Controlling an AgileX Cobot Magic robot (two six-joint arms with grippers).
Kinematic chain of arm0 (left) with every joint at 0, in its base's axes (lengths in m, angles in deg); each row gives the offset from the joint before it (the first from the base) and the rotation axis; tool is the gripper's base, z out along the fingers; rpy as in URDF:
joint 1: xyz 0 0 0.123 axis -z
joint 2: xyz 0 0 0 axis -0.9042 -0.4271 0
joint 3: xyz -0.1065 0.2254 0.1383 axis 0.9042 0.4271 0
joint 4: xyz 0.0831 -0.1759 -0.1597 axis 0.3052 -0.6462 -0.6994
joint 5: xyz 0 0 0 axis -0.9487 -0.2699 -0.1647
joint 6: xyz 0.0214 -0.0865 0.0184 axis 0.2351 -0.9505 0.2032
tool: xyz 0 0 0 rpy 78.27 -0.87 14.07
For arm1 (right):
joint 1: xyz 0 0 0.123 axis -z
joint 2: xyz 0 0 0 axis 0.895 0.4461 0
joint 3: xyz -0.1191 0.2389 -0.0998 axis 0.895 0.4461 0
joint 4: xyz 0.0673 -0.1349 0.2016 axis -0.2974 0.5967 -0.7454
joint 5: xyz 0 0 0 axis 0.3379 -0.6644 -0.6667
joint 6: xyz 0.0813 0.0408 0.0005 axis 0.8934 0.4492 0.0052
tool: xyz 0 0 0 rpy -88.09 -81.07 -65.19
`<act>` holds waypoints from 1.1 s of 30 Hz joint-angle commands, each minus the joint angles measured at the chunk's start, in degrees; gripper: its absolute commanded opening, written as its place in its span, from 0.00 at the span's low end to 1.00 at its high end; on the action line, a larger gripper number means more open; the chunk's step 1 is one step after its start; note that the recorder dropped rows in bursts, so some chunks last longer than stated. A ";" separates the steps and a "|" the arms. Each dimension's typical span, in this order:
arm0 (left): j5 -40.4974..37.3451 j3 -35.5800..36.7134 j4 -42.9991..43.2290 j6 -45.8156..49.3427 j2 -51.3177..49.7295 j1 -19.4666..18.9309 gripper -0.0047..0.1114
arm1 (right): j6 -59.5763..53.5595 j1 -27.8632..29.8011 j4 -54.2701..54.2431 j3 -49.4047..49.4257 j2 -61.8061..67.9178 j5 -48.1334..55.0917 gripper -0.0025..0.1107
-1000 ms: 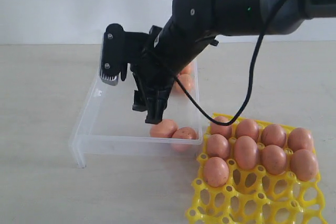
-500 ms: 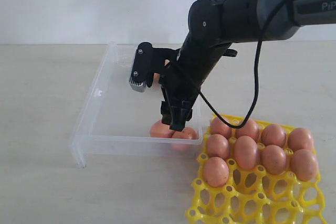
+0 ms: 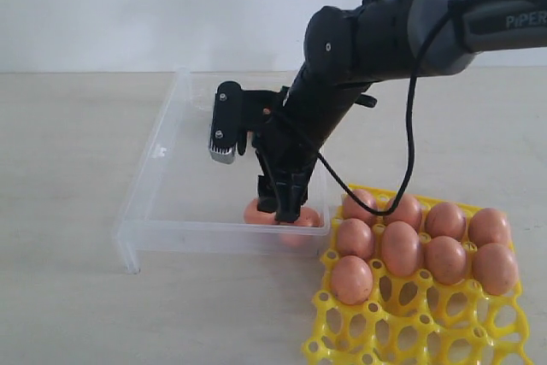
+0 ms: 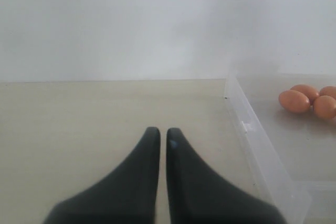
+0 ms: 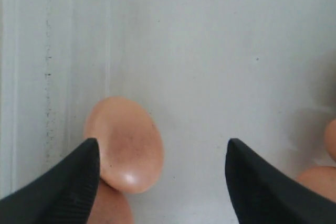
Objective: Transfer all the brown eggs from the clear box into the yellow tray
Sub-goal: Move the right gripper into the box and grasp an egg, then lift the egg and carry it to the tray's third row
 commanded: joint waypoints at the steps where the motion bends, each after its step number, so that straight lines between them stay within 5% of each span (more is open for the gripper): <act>1: 0.25 0.23 0.09 0.01 0.21 0.36 0.08 | -0.20 0.32 0.30 -0.23 2.31 -0.36 0.55; 19: 0.25 0.23 0.09 0.01 0.21 0.36 0.08 | -3.21 0.32 -1.00 -0.23 5.70 -1.60 0.53; 22: 0.25 0.23 0.09 0.01 0.21 0.36 0.08 | -2.79 0.32 -3.98 -0.23 5.70 -1.34 0.42; 28: 0.25 0.23 0.09 0.01 0.21 0.36 0.08 | 1.05 -1.15 -11.75 -0.23 5.60 -0.83 0.03; 33: 0.25 0.23 0.09 0.01 0.21 0.36 0.08 | 7.83 -1.18 -18.31 -0.23 5.38 0.29 0.02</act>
